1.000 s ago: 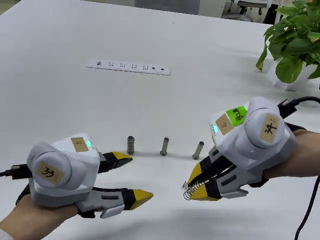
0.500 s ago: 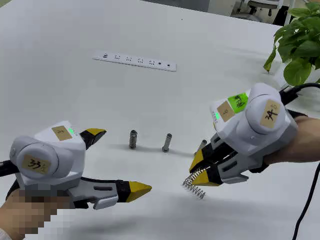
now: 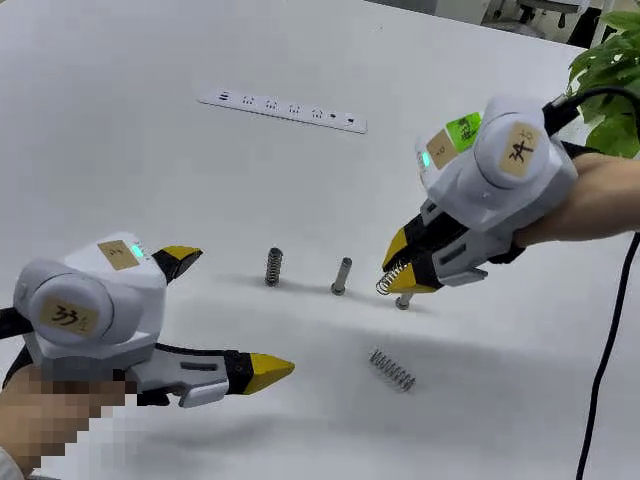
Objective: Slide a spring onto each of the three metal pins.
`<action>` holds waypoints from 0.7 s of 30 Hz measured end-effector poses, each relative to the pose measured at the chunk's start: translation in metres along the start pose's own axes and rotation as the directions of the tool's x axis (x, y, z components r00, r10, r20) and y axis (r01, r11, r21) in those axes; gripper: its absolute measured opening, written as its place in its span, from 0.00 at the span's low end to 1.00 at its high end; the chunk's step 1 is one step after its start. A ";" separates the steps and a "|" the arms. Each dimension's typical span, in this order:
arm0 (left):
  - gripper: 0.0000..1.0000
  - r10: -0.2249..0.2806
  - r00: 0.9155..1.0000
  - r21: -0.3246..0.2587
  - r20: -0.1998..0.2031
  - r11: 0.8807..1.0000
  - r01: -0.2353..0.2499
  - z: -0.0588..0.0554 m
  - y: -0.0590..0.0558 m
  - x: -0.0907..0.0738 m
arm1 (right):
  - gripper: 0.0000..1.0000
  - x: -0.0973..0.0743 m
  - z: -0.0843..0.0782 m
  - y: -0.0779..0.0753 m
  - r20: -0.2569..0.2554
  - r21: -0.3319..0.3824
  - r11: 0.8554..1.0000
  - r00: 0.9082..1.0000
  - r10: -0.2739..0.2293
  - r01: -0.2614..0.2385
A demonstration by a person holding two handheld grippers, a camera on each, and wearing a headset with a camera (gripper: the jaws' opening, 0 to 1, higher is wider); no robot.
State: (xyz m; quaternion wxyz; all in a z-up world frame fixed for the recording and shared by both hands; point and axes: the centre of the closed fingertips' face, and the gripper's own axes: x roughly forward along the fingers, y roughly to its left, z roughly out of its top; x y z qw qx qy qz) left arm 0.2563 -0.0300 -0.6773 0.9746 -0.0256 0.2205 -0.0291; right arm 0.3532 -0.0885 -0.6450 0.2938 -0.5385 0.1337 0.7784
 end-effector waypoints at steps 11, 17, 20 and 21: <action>0.85 -0.011 1.000 -0.019 -0.009 1.000 0.011 -0.003 -0.002 0.000 | 0.12 0.012 0.010 -0.021 -0.035 -0.045 0.999 0.999 0.015 -0.016; 0.84 -0.001 1.000 -0.025 -0.002 1.000 0.001 -0.002 0.000 -0.001 | 0.12 0.017 0.012 -0.028 -0.053 -0.059 0.998 0.998 0.024 -0.027; 0.79 -0.003 1.000 -0.025 -0.001 1.000 0.003 -0.001 -0.001 -0.002 | 0.12 0.019 0.012 -0.030 -0.063 -0.069 0.997 0.998 0.024 -0.028; 0.79 -0.002 1.000 -0.023 0.001 1.000 0.002 -0.001 0.000 -0.002 | 0.12 0.020 0.012 -0.031 -0.067 -0.071 0.997 0.997 0.024 -0.028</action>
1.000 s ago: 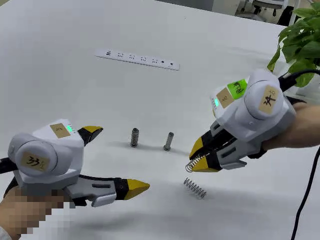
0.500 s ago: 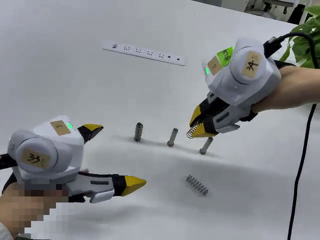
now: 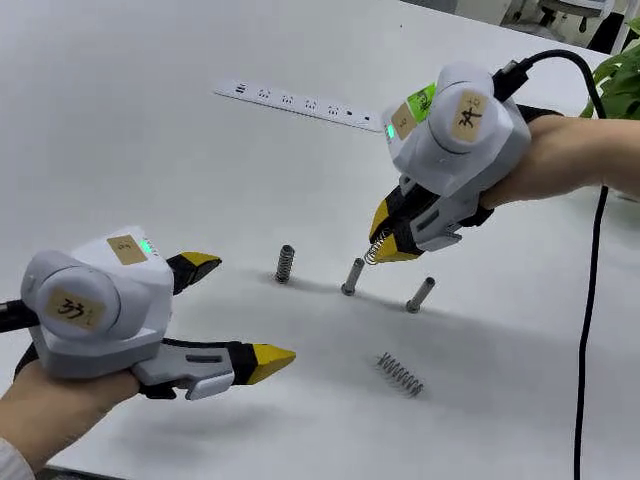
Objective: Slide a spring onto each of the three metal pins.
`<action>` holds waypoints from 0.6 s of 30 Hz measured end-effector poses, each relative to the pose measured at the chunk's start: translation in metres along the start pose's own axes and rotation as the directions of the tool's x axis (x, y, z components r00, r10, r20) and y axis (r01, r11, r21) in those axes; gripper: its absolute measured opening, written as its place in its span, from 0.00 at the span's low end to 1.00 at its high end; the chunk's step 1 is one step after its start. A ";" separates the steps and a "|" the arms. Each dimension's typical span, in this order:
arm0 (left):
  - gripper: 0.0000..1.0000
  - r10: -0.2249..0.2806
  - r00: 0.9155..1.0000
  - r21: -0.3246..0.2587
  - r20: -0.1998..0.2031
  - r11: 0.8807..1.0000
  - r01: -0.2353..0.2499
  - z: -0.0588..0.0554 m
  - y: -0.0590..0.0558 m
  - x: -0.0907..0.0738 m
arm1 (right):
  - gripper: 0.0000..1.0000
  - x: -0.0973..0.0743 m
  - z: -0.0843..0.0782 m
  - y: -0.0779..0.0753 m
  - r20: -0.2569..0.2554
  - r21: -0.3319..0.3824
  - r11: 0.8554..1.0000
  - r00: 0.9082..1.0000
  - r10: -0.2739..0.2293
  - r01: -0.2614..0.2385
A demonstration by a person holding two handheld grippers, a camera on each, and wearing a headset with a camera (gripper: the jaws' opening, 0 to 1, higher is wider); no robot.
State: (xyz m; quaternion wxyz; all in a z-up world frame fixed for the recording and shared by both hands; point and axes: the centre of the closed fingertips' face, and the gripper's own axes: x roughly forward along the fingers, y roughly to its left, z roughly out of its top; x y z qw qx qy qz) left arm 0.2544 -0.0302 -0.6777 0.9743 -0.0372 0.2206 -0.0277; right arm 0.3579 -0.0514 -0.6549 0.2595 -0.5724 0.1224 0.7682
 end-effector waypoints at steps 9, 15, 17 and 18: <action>0.88 0.027 0.999 -0.022 0.031 0.999 -0.026 0.004 0.007 -0.001 | 0.12 0.004 -0.001 -0.005 -0.031 -0.012 1.000 0.999 0.015 -0.016; 0.90 0.009 1.000 -0.016 0.025 1.000 -0.008 0.003 0.003 0.000 | 0.12 0.010 -0.002 -0.004 -0.052 -0.020 0.999 0.998 0.028 -0.029; 0.92 0.008 1.000 -0.020 0.024 1.000 -0.007 0.003 0.001 0.001 | 0.12 0.012 -0.001 -0.005 -0.052 -0.023 0.999 0.998 0.027 -0.028; 0.94 0.012 1.000 -0.018 0.020 1.000 -0.011 0.003 0.001 0.001 | 0.12 0.013 -0.001 -0.006 -0.052 -0.022 0.999 0.998 0.029 -0.030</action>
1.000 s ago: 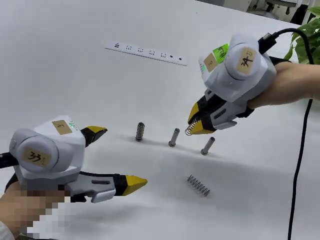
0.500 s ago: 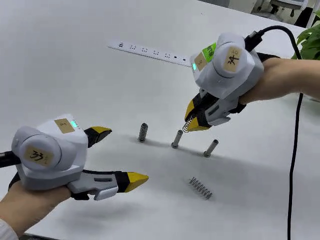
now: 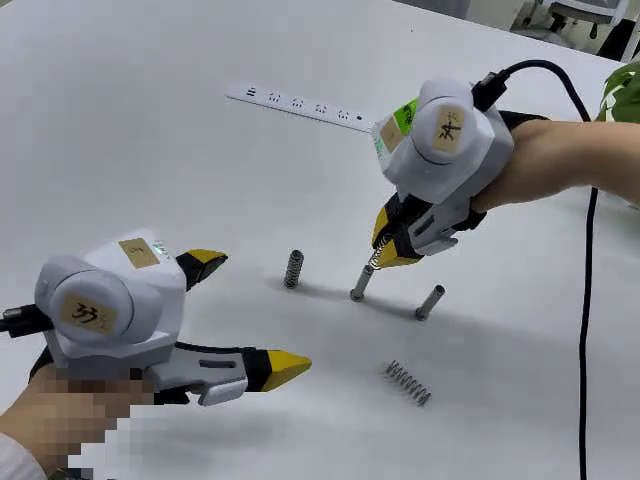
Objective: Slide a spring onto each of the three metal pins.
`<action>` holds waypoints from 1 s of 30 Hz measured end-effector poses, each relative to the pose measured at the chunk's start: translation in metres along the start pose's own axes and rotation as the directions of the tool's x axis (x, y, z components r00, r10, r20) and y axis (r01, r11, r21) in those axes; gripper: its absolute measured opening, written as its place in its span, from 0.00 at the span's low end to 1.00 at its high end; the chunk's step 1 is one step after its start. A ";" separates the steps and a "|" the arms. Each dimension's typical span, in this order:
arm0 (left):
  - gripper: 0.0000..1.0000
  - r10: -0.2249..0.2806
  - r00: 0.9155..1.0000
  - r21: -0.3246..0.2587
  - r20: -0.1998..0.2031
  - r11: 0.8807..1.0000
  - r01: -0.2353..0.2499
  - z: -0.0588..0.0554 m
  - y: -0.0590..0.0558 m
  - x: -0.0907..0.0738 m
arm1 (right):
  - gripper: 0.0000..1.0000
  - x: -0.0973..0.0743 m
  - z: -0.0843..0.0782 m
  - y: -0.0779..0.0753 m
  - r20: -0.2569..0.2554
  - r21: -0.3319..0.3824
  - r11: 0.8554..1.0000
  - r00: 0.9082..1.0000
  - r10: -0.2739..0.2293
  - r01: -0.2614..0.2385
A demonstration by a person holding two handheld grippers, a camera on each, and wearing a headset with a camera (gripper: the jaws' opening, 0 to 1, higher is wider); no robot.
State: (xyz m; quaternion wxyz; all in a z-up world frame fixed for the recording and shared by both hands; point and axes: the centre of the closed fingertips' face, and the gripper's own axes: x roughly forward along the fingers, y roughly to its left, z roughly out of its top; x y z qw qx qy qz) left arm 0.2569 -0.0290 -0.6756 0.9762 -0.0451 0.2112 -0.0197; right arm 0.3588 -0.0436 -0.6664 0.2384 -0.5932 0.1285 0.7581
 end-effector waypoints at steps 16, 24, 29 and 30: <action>0.98 -0.012 1.000 -0.007 -0.002 1.000 0.012 0.000 -0.002 0.000 | 0.12 0.011 -0.004 -0.002 -0.036 -0.018 1.000 0.999 0.022 -0.023; 0.97 -0.013 1.000 -0.008 -0.004 1.000 0.013 0.000 -0.002 0.000 | 0.12 0.015 -0.006 -0.003 -0.044 -0.019 0.999 0.999 0.030 -0.030; 0.97 -0.016 1.000 -0.012 -0.003 1.000 0.016 0.000 -0.002 0.000 | 0.12 0.018 -0.008 -0.003 -0.056 -0.025 0.999 0.998 0.036 -0.037; 0.97 -0.016 1.000 -0.013 -0.004 1.000 0.016 -0.001 -0.002 0.000 | 0.12 0.020 -0.008 -0.002 -0.060 -0.024 0.999 0.997 0.041 -0.042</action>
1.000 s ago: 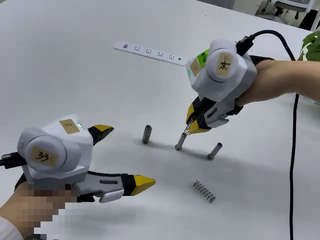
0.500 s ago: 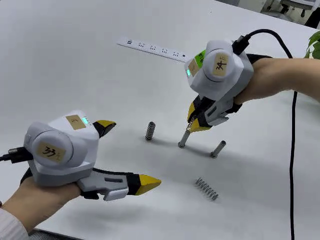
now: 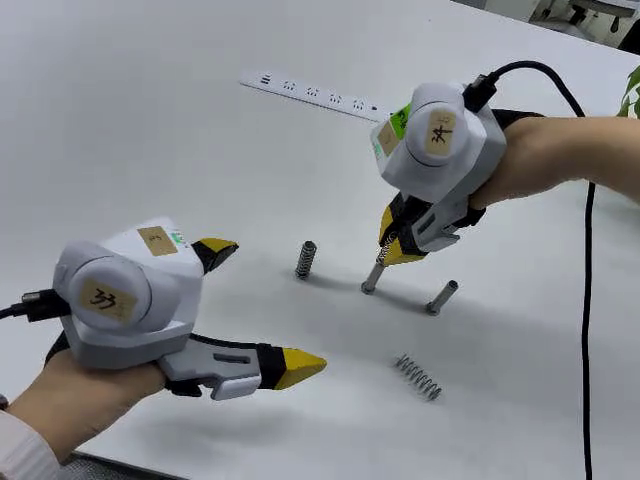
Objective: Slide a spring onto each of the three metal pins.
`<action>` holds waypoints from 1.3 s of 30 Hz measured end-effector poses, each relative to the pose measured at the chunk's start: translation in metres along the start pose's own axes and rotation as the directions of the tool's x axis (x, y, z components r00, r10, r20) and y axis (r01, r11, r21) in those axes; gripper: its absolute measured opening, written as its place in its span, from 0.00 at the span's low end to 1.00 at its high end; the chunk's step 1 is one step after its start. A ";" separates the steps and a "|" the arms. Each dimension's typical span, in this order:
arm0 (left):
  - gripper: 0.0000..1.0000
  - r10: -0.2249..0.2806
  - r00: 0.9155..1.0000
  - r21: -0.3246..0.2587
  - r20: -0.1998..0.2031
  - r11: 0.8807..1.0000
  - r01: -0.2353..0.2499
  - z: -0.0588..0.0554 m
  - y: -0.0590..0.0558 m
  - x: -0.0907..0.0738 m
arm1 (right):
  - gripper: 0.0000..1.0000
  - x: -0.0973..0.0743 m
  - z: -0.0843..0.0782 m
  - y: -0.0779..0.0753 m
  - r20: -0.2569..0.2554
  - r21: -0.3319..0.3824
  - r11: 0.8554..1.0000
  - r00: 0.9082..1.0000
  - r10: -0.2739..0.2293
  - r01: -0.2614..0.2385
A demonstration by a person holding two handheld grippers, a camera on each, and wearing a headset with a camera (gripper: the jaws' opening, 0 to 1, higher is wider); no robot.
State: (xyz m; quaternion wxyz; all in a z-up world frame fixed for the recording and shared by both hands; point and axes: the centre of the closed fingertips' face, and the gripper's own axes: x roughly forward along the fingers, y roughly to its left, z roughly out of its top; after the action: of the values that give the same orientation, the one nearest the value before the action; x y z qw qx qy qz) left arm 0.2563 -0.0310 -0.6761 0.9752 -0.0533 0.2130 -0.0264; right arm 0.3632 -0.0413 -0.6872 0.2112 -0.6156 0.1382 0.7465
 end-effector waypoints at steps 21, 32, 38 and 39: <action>0.97 -0.008 1.000 -0.008 -0.008 1.000 0.008 -0.004 0.000 0.001 | 0.13 0.031 -0.004 0.001 -0.034 -0.016 1.000 0.999 0.026 -0.026; 0.97 -0.010 1.000 -0.013 -0.009 1.000 0.010 -0.005 0.000 0.002 | 0.13 0.042 -0.008 0.003 -0.042 -0.003 0.999 0.999 0.033 -0.033; 0.97 -0.018 1.000 -0.019 -0.005 1.000 0.018 -0.004 -0.002 0.003 | 0.13 0.047 -0.010 0.004 -0.042 0.003 1.000 0.999 0.030 -0.030; 0.97 -0.018 1.000 -0.018 -0.004 1.000 0.018 -0.004 -0.002 0.003 | 0.13 0.048 -0.010 0.004 -0.041 0.003 1.000 0.999 0.031 -0.031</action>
State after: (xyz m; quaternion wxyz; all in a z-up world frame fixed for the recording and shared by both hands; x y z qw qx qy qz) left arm 0.2570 -0.0338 -0.6800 0.9740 -0.0642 0.2146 -0.0333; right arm 0.3620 -0.0427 -0.7368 0.1974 -0.6285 0.1531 0.7366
